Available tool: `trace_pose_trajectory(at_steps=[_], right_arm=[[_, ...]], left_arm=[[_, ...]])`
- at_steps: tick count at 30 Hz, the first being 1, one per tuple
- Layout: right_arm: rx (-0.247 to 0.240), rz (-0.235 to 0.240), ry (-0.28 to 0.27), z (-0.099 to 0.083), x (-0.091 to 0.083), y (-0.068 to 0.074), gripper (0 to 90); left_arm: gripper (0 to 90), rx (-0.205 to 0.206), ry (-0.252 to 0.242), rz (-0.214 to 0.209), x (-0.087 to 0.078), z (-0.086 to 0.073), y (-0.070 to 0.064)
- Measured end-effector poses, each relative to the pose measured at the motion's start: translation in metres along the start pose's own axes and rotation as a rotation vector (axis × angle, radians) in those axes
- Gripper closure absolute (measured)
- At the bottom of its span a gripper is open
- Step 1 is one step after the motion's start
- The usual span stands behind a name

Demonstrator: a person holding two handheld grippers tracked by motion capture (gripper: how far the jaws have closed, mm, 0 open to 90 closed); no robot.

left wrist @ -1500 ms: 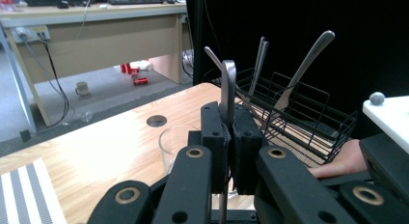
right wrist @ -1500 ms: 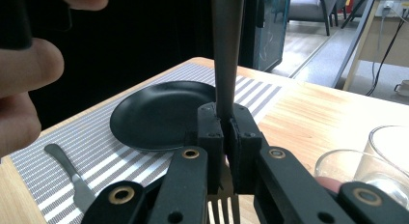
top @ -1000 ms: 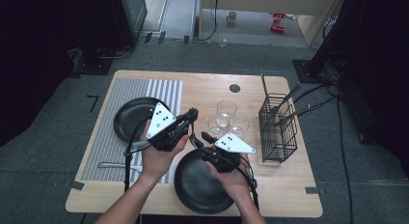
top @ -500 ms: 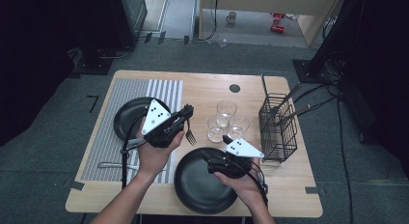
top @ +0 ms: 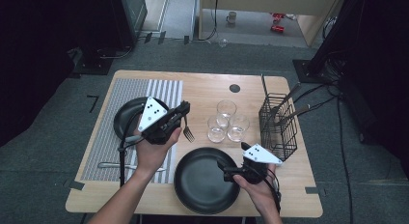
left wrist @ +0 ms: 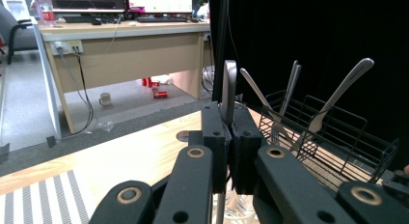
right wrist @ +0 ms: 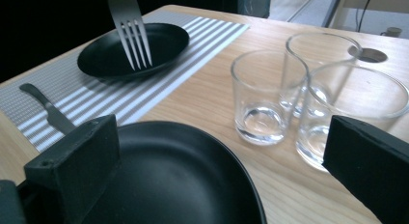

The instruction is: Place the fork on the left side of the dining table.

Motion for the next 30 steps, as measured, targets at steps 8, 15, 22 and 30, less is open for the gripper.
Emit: trace_pose_trajectory(at_steps=[8,15,22,30], right_arm=[[0.009,-0.036,0.009,-0.012,-0.01,-0.015,0.0],[0.026,-0.07,0.015,-0.025,-0.017,-0.029,0.0],[0.037,-0.099,0.022,-0.039,-0.024,-0.044,0.0],[0.064,-0.134,0.04,-0.055,-0.033,-0.063,0.0]], left_arm=[[88.4,-0.004,-0.005,0.013,0.001,-0.001,0.006],[88.4,-0.015,-0.009,0.019,0.001,-0.003,0.012],[88.4,-0.007,-0.005,0.03,0.003,-0.006,0.015],[88.4,-0.001,-0.004,0.049,0.007,-0.009,0.02]])
Point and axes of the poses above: each handheld gripper's, and its own axes: x roughly forward along the jaws, z roughly out of its top, y roughly to its left, the point moved 5 cm from there along x, roughly forward along the jaws, and after that the axes turned 9 degrees about x, right-handed, at the moved point
